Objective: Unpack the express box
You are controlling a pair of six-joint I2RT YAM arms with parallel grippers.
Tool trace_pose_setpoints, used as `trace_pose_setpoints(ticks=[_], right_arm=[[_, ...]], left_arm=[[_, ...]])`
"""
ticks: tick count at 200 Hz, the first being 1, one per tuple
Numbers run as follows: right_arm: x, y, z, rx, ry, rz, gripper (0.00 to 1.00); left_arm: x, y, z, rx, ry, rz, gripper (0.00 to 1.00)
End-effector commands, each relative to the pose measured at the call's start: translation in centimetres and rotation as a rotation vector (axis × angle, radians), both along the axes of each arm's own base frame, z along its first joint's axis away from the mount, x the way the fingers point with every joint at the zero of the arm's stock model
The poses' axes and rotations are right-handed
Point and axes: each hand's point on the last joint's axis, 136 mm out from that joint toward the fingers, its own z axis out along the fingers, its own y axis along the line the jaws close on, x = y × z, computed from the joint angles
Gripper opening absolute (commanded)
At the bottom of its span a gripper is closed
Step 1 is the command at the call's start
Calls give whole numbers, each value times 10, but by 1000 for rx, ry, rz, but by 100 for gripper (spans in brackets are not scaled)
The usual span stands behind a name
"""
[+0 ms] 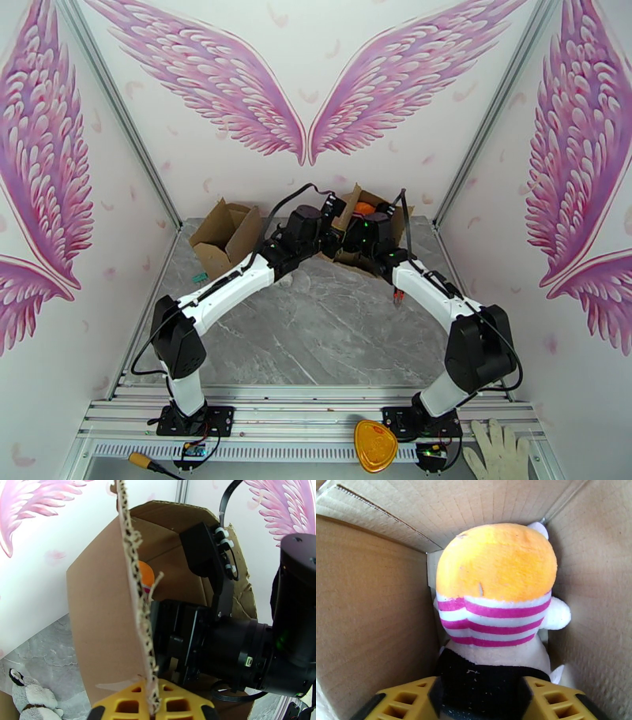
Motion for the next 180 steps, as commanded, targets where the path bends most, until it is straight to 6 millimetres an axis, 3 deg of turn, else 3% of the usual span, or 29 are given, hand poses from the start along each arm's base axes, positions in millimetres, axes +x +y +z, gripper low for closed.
trace_pose_setpoints(ticks=[1,17,62,135,149,162,180], right_arm=[[-1,-4,-27,-52,91,-5,66],[0,-2,-31,-55,105,3,68],[4,6,-29,-22,74,33,56],[7,30,-14,60,-20,147,30],[7,28,-19,57,0,138,33],[6,28,-25,54,12,139,47],[7,31,-29,68,16,143,50]], left_arm=[[-25,-7,61,-116,-125,-99,0],[-27,-9,60,-115,-123,-112,0],[-29,-13,57,-110,-120,-135,0],[-28,-14,52,-94,-119,-145,0],[-29,-15,53,-95,-121,-155,0],[-30,-17,53,-96,-122,-164,0],[-31,-18,53,-94,-121,-175,0]])
